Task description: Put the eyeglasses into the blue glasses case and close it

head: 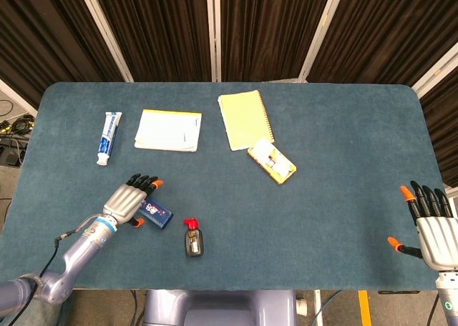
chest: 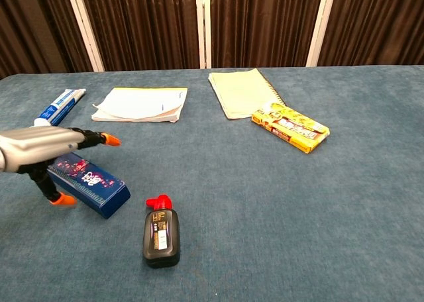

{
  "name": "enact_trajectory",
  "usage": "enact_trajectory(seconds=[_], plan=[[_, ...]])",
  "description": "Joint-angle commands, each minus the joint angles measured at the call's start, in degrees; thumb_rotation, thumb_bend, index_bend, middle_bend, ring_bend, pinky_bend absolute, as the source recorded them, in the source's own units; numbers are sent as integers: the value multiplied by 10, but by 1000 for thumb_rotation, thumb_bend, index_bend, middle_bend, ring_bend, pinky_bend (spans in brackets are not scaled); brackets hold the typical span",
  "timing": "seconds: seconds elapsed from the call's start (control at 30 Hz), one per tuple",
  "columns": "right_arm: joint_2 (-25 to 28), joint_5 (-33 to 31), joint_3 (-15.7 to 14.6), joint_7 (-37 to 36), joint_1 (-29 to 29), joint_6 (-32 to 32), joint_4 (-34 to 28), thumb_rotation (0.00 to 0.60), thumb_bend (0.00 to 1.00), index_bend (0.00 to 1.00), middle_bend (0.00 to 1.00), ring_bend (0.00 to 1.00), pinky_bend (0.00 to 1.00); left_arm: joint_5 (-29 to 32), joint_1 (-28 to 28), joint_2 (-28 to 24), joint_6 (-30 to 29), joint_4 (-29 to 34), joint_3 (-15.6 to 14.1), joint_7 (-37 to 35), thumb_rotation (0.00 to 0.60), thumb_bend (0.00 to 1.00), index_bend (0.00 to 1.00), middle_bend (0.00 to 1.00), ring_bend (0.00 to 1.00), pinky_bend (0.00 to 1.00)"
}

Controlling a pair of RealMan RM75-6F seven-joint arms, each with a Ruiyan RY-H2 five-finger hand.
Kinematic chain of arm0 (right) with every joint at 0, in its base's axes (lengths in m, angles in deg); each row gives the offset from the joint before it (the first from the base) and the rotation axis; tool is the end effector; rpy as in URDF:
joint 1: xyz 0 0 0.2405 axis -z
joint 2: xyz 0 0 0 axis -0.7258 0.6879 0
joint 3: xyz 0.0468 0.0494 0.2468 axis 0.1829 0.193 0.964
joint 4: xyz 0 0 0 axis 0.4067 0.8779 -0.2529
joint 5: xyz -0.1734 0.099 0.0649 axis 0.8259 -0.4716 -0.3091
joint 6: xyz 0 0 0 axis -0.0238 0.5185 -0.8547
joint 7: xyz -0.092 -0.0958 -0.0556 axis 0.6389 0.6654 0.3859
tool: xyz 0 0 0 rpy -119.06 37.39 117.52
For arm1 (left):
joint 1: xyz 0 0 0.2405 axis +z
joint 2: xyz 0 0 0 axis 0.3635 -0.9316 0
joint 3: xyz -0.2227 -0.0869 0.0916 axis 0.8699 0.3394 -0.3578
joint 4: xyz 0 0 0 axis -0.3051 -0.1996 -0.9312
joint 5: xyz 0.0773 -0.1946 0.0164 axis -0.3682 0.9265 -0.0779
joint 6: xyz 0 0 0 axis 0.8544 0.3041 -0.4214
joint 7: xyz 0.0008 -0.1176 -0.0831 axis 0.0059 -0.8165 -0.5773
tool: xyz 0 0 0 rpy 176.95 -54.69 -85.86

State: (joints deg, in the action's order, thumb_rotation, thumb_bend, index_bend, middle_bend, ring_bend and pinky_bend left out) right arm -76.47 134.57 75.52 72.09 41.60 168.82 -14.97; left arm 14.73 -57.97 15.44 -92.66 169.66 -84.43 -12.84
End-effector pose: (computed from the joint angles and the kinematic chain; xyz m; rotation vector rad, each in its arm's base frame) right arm -0.3183 -0.1844 0.1785 1.4502 -0.7282 0.7365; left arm -0.2283 0.3048 -0.0200 -2.0395 -0.9497 -0.6357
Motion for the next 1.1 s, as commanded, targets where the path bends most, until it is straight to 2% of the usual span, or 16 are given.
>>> enact_trajectory(seconds=[0.03,0.1,0.2,0.37,0.47,0.53,0.67,0.73,0.8,0.83,0.9,1.03,1.1], plan=[[0,0,0,0,0,0,0,600,0,0,0,0,0,1,-4,11,0,-10,3,3,600,245,74,49,9,68],[0,-1,0,-1,0,0,0,600,0,0,0,0,0,-1,-4,17,-4,-15,4,2,600,317,147,131,62,128],[1,-1,1,-3,0,-1,0,600,0,0,0,0,0,1,-5,18,0,-18,3,-2,600,419,227,197,120,174],[1,0,0,-3,0,-1,0,600,0,0,0,0,0,4,-6,18,1,-19,4,-4,600,452,291,236,150,194],[1,0,0,-3,0,0,-1,600,0,0,0,0,0,5,-5,16,-1,-19,4,-5,600,450,296,240,153,194],[1,0,0,-2,0,0,-1,600,0,0,0,0,0,5,-5,14,-3,-17,5,-5,600,428,284,231,152,191],[1,0,0,-2,0,0,-2,600,0,0,0,0,0,3,-2,12,-10,-15,5,-6,600,293,230,155,107,152],[1,0,0,-2,0,1,-2,600,0,0,0,0,0,3,-1,9,-11,-12,4,-7,600,227,180,77,49,90],[2,1,0,-3,1,2,-3,600,0,0,0,0,0,8,1,2,-11,-5,3,-4,600,125,62,5,1,16],[2,2,-1,-4,1,2,-3,600,0,0,0,0,0,10,2,-1,-13,0,3,-2,600,78,20,0,0,0],[3,4,-1,-5,1,3,-4,600,0,0,0,0,0,11,5,-7,-20,8,4,0,600,29,0,0,0,0],[7,11,-2,-10,3,10,-8,600,0,0,0,0,0,3,22,-36,-64,47,8,5,600,7,0,0,0,0],[9,17,-3,-14,5,15,-11,600,0,0,0,0,0,-6,41,-61,-110,77,11,9,600,1,0,0,0,0]])
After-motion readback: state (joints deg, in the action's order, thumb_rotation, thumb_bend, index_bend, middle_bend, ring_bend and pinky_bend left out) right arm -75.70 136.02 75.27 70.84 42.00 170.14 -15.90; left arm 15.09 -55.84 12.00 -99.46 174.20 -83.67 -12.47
